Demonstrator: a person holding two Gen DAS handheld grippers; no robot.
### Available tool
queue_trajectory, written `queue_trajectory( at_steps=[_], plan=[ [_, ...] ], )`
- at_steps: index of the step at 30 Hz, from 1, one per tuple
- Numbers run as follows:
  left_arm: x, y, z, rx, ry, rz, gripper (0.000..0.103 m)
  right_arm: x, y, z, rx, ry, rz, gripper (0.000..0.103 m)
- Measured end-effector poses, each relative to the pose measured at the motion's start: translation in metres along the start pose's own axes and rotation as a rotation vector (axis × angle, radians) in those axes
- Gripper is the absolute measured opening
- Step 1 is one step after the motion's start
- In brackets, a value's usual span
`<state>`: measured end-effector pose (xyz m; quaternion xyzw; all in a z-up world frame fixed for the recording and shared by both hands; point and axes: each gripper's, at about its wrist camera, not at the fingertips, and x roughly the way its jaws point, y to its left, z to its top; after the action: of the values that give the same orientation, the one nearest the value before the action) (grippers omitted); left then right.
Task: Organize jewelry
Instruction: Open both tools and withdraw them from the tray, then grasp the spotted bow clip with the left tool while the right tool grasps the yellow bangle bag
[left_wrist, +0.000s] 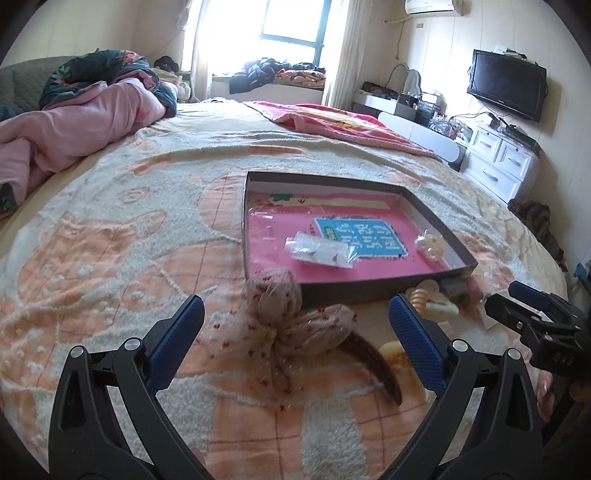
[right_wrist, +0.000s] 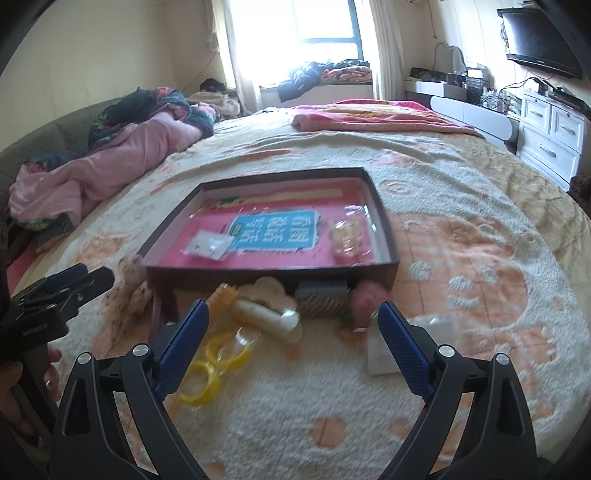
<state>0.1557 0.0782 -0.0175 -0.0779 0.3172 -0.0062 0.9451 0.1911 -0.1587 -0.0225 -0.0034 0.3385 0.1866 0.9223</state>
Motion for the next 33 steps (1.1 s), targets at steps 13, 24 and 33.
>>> queue_trajectory(
  at_steps=[13, 24, 33],
  plan=[
    [-0.003, 0.021, -0.015, -0.032, 0.019, 0.036, 0.092, 0.0, 0.034, -0.021, -0.056, 0.035, 0.032, 0.09],
    [0.007, 0.048, -0.024, -0.071, 0.031, 0.071, 0.092, 0.013, 0.052, -0.031, -0.079, 0.058, 0.019, 0.09],
    [0.027, 0.053, -0.024, -0.071, 0.049, 0.023, 0.091, 0.031, 0.053, -0.038, -0.063, 0.085, -0.005, 0.079]
  ],
)
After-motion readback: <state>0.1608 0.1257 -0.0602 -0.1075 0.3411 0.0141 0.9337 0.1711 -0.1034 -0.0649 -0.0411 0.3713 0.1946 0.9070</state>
